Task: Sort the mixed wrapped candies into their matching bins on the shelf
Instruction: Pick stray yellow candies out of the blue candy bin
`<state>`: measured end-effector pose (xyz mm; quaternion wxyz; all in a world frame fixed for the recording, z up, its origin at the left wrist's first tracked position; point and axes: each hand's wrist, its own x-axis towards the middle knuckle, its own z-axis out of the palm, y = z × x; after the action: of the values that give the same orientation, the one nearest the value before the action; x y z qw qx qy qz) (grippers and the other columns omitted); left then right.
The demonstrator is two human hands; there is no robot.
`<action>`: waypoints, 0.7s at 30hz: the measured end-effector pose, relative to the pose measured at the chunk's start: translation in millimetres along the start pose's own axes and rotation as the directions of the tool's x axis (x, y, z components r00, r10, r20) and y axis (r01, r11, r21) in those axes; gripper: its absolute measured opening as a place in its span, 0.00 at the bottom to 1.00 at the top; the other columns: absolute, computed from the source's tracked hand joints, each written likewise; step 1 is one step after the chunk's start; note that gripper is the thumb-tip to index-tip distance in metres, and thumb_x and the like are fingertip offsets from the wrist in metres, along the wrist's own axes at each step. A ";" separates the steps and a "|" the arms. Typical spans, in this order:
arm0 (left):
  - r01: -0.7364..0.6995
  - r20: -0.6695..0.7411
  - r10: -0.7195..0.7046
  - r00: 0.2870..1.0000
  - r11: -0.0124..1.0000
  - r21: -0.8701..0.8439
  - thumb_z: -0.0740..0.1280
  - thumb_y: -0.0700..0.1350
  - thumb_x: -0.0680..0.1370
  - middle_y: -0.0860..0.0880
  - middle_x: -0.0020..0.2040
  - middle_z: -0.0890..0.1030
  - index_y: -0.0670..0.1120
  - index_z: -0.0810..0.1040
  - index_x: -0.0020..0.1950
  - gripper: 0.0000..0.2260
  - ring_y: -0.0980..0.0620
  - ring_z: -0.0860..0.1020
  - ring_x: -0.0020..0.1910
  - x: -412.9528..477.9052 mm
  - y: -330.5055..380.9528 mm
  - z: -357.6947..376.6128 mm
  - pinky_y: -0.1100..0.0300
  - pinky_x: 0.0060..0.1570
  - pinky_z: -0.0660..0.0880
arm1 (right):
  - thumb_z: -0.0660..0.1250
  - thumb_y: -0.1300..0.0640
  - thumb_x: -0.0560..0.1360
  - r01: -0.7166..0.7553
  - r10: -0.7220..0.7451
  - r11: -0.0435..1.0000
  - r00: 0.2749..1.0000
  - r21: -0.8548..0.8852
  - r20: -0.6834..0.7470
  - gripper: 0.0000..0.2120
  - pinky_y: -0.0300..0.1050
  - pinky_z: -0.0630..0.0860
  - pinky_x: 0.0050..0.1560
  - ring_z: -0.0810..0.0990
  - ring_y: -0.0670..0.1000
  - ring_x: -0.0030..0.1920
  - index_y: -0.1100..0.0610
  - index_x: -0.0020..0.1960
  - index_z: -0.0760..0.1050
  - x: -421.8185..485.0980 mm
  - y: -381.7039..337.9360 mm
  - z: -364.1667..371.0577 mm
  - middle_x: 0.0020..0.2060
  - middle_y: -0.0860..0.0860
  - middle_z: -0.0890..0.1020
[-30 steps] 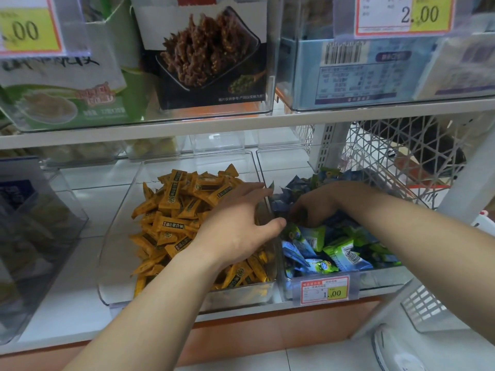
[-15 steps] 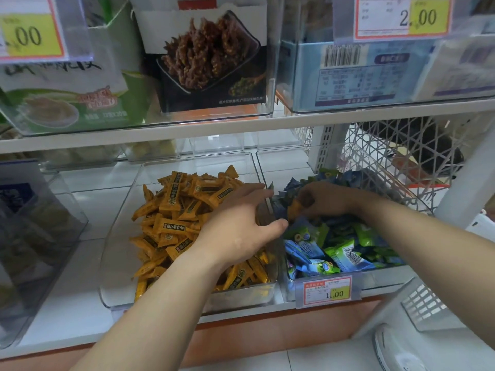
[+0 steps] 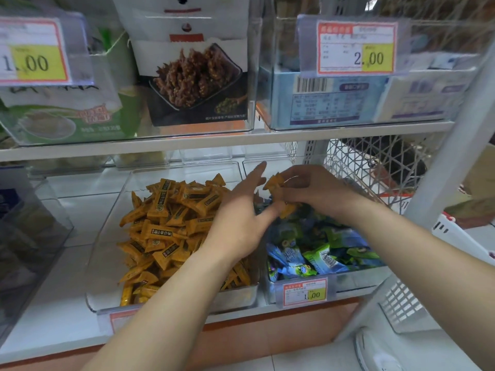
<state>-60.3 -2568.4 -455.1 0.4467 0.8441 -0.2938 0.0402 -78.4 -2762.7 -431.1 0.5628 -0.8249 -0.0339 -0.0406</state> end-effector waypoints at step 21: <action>-0.041 -0.081 0.082 0.993 0.908 0.416 0.67 0.60 0.76 0.53 0.65 0.76 0.55 0.74 0.68 0.21 0.49 0.73 0.65 -8.6 -15.0 -44.1 0.57 0.58 0.70 | 0.65 0.41 0.77 0.062 0.447 0.669 0.762 -0.741 0.468 0.25 0.51 0.71 0.68 0.74 0.51 0.67 0.46 0.73 0.71 17.4 36.7 32.3 0.69 0.47 0.75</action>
<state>-50.8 -2523.7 -442.5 0.2699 0.9069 -0.2832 0.1563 -56.4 -2745.8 -474.9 0.1515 -0.9411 -0.1032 0.2843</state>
